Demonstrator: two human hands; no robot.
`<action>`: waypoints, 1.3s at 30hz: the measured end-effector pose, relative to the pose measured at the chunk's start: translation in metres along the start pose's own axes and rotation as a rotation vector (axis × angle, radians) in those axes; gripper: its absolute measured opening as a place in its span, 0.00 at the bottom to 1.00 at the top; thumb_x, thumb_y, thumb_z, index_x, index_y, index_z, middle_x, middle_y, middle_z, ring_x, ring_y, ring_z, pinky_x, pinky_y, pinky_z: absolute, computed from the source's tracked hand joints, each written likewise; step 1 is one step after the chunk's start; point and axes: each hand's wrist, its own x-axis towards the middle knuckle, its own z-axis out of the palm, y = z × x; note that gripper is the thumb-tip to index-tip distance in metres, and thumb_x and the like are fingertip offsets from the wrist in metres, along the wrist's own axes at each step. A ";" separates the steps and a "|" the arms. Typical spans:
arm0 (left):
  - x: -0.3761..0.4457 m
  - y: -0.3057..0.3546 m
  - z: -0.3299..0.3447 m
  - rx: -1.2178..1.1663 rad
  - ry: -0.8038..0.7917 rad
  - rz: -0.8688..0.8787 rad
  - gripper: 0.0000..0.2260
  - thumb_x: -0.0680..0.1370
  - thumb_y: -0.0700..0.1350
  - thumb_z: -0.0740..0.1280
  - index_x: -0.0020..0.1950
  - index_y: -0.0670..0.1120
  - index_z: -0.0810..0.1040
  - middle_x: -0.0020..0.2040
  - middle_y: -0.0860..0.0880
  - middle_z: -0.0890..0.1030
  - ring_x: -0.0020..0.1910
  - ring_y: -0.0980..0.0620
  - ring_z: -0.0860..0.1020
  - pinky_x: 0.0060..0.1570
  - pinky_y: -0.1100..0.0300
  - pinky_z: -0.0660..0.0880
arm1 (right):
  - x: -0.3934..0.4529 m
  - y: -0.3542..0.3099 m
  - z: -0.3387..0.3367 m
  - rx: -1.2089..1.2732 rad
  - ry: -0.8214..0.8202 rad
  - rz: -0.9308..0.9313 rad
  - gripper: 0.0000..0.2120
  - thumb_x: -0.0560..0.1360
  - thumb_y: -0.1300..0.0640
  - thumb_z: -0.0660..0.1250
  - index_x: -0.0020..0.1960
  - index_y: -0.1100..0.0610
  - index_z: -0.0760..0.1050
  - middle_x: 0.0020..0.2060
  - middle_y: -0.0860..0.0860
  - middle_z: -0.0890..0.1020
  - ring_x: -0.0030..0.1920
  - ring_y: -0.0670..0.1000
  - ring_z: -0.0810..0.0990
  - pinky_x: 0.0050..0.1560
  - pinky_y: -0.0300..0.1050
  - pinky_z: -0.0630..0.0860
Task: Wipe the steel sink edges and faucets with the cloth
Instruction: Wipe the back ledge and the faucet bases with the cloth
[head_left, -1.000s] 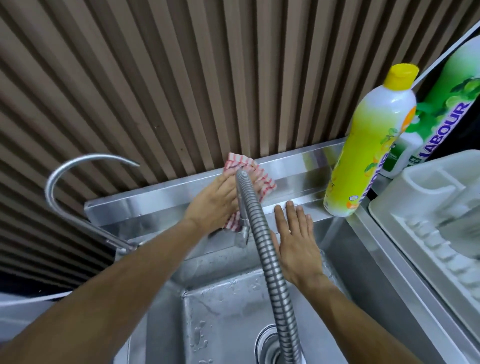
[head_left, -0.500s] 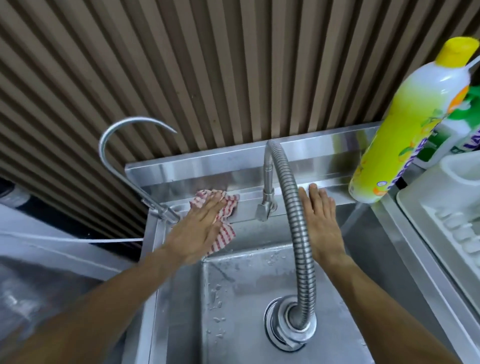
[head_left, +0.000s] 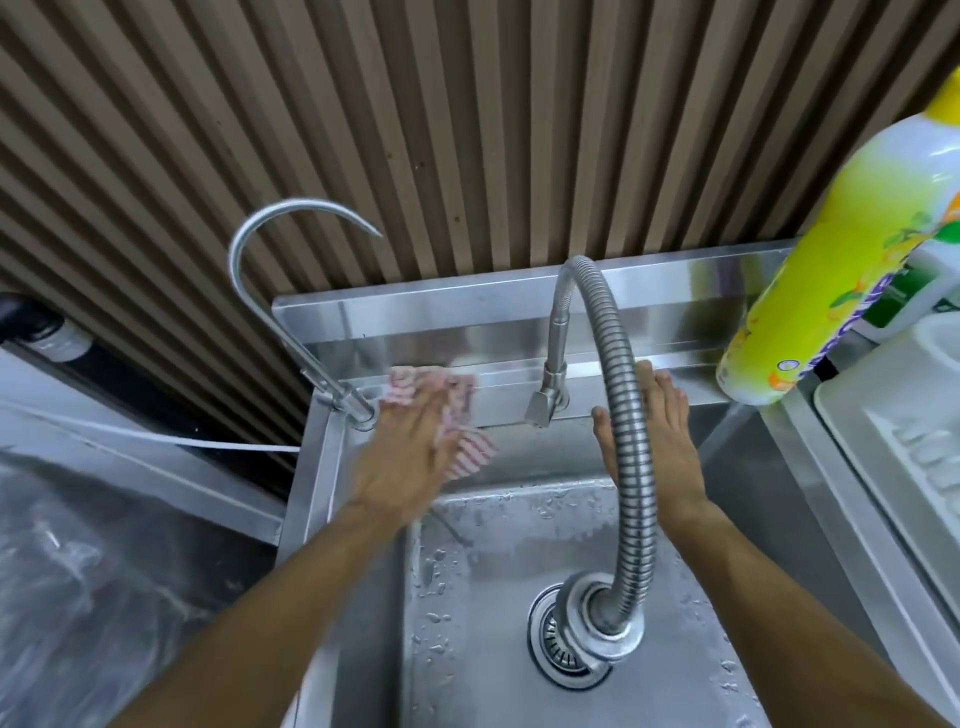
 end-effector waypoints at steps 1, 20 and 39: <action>-0.008 -0.011 -0.001 0.025 0.009 -0.049 0.29 0.85 0.61 0.40 0.84 0.52 0.42 0.85 0.51 0.45 0.83 0.50 0.46 0.81 0.48 0.47 | 0.002 0.000 -0.001 -0.038 -0.031 0.008 0.32 0.85 0.45 0.57 0.83 0.56 0.51 0.83 0.58 0.50 0.83 0.59 0.43 0.82 0.57 0.40; 0.046 0.076 0.001 -0.321 0.182 -0.789 0.36 0.83 0.62 0.39 0.82 0.40 0.35 0.83 0.42 0.36 0.82 0.45 0.36 0.80 0.49 0.34 | 0.006 0.009 0.009 -0.229 -0.114 -0.042 0.40 0.83 0.42 0.59 0.84 0.56 0.39 0.82 0.57 0.38 0.80 0.58 0.31 0.75 0.52 0.26; 0.034 0.093 -0.029 -0.932 0.636 -0.777 0.22 0.87 0.57 0.50 0.71 0.45 0.72 0.43 0.48 0.83 0.39 0.58 0.82 0.37 0.65 0.76 | 0.026 -0.001 -0.001 -0.070 0.036 -0.498 0.39 0.82 0.50 0.63 0.84 0.51 0.42 0.82 0.57 0.52 0.83 0.56 0.48 0.79 0.64 0.50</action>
